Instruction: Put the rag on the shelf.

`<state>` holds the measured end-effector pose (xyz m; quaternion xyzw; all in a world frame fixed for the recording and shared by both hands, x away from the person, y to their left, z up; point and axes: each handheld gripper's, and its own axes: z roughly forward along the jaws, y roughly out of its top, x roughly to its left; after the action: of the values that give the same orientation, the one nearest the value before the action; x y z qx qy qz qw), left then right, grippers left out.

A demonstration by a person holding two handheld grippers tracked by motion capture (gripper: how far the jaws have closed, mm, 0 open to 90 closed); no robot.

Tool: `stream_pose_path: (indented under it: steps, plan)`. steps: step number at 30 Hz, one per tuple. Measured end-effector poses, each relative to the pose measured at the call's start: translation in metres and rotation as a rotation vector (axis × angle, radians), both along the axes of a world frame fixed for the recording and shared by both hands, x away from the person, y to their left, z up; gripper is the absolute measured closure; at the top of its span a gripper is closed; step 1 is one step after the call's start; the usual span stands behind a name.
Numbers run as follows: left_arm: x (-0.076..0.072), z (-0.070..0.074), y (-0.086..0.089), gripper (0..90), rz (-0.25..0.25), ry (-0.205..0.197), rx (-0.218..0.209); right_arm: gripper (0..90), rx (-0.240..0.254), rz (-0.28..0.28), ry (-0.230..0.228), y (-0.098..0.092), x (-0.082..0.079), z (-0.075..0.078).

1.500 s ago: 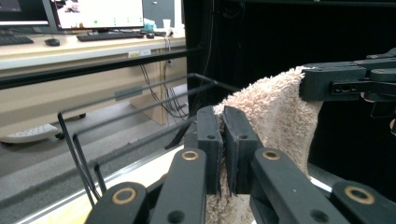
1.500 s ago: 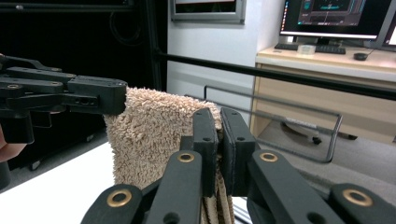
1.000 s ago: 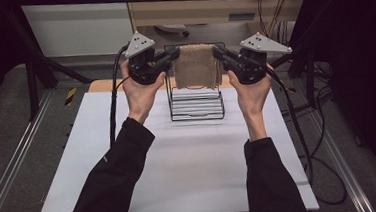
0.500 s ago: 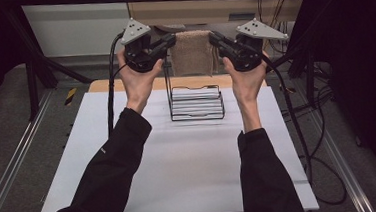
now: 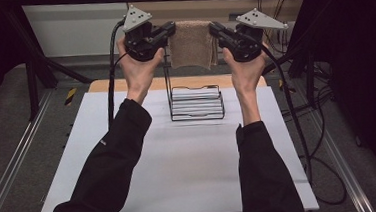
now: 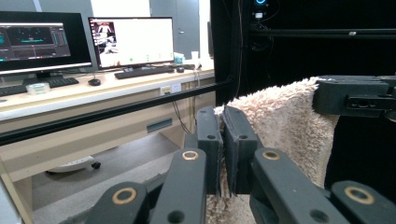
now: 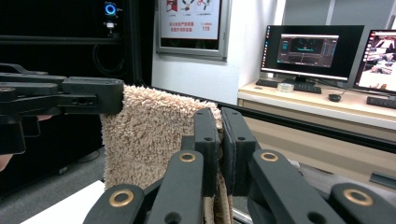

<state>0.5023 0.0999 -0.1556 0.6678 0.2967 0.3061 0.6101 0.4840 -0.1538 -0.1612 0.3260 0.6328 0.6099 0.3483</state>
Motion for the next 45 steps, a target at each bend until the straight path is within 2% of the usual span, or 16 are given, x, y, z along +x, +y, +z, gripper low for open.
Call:
stream_pose_path:
  steps: [4, 5, 8, 11, 16, 19, 20, 21, 22, 24, 29, 31, 33, 37, 45]
  plan:
    - [0.008, -0.001, -0.001, 85.4, 0.001, -0.001, -0.009, 86.0, -0.006, -0.006, 0.001, -0.002, 0.009, 0.0]
    - [0.01, -0.002, -0.002, 85.4, -0.005, 0.015, -0.015, 86.0, -0.006, -0.006, 0.001, -0.002, 0.009, 0.0]
    - [0.015, -0.003, -0.003, 85.5, -0.003, 0.024, -0.027, 86.0, -0.008, -0.01, 0.01, -0.003, 0.017, 0.0]
    - [0.021, -0.003, -0.005, 85.4, 0.008, 0.016, -0.013, 86.0, -0.016, -0.012, 0.008, -0.003, 0.023, -0.001]
    - [0.029, -0.007, -0.007, 85.5, 0.017, 0.022, -0.017, 86.0, -0.019, -0.018, 0.017, -0.003, 0.032, -0.003]
    - [0.033, -0.012, -0.008, 85.4, 0.021, 0.027, -0.002, 86.0, -0.028, -0.024, 0.027, -0.003, 0.035, -0.006]
    - [0.036, -0.014, -0.008, 85.5, 0.029, 0.017, 0.009, 85.9, -0.034, -0.026, 0.028, -0.003, 0.036, -0.006]
    - [0.037, -0.016, -0.008, 85.5, 0.025, 0.033, 0.008, 85.9, -0.04, -0.025, 0.031, -0.003, 0.039, -0.008]
    - [0.038, -0.017, -0.008, 85.4, 0.028, 0.021, 0.014, 86.0, -0.042, -0.023, 0.036, -0.003, 0.04, -0.009]
    - [0.039, -0.021, -0.008, 85.4, 0.019, 0.033, 0.02, 86.0, -0.052, -0.025, 0.044, -0.003, 0.042, -0.011]
    - [0.04, -0.032, -0.007, 85.4, 0.009, 0.05, 0.025, 85.9, -0.057, -0.017, 0.066, -0.004, 0.044, -0.023]
    - [0.039, -0.037, -0.006, 85.4, -0.001, 0.053, 0.041, 85.9, -0.057, -0.011, 0.075, -0.005, 0.043, -0.027]
    - [0.038, -0.041, -0.006, 85.4, -0.008, 0.06, 0.035, 85.8, -0.061, -0.004, 0.089, -0.006, 0.042, -0.033]
    - [0.035, -0.045, -0.005, 85.4, -0.009, 0.061, 0.063, 85.8, -0.067, 0.001, 0.099, -0.006, 0.04, -0.038]
    - [0.026, -0.056, -0.006, 85.4, -0.05, 0.067, 0.074, 85.6, -0.067, 0.013, 0.114, -0.012, 0.033, -0.051]
